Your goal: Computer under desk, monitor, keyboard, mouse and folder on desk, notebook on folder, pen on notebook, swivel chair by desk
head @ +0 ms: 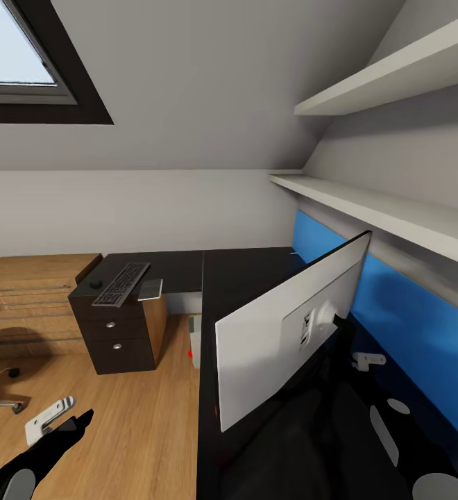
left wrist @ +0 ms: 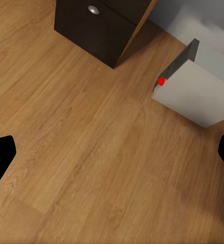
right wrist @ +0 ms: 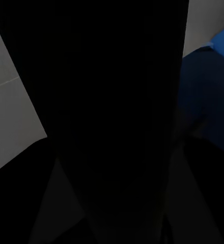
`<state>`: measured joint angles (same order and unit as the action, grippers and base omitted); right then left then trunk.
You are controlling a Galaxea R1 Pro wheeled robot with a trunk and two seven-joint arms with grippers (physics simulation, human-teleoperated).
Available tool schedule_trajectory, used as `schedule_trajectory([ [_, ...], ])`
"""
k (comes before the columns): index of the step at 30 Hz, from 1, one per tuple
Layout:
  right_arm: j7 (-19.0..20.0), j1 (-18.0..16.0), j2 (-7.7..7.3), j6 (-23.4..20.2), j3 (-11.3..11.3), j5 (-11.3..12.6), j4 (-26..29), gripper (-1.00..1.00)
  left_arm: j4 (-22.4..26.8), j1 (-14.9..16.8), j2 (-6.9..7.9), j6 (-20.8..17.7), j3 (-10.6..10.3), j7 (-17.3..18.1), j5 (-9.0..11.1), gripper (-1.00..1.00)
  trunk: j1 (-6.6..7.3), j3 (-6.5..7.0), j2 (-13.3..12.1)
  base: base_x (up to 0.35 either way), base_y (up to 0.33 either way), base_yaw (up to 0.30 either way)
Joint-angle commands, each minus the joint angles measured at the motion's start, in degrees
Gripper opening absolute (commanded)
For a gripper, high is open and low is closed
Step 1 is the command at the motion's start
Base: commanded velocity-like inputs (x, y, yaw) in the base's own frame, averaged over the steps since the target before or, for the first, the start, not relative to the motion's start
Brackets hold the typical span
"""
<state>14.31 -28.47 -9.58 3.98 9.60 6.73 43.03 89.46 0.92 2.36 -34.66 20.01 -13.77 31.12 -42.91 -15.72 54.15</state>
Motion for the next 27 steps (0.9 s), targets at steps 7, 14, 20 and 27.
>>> schedule_trajectory([
  [7,0.45,-0.01,0.00,0.06,-0.19,-1.00,-0.13,-1.00,0.08,0.05,0.01,-0.23,0.01,-0.47,0.61,1.00,-0.01,-0.08,0.05,0.000,-0.003,0.000],
  [14,0.47,-0.01,0.00,-0.02,-0.12,-1.84,-0.14,-1.00,0.08,0.05,0.00,-0.23,-0.01,-0.47,0.61,1.00,-0.01,-0.08,0.05,0.000,-0.146,0.000],
  [20,0.42,-0.01,0.00,-0.03,-0.11,-1.89,-0.14,-1.00,0.03,0.05,0.01,-0.23,-0.01,-0.47,0.61,1.00,-0.01,-0.08,0.05,0.000,-0.044,0.000],
  [27,0.39,-0.01,0.00,-0.03,-0.11,-1.89,-0.14,-1.00,-0.07,0.05,0.01,-0.23,0.00,-0.47,0.61,1.00,-0.01,-0.08,0.05,0.000,-0.004,0.000],
])
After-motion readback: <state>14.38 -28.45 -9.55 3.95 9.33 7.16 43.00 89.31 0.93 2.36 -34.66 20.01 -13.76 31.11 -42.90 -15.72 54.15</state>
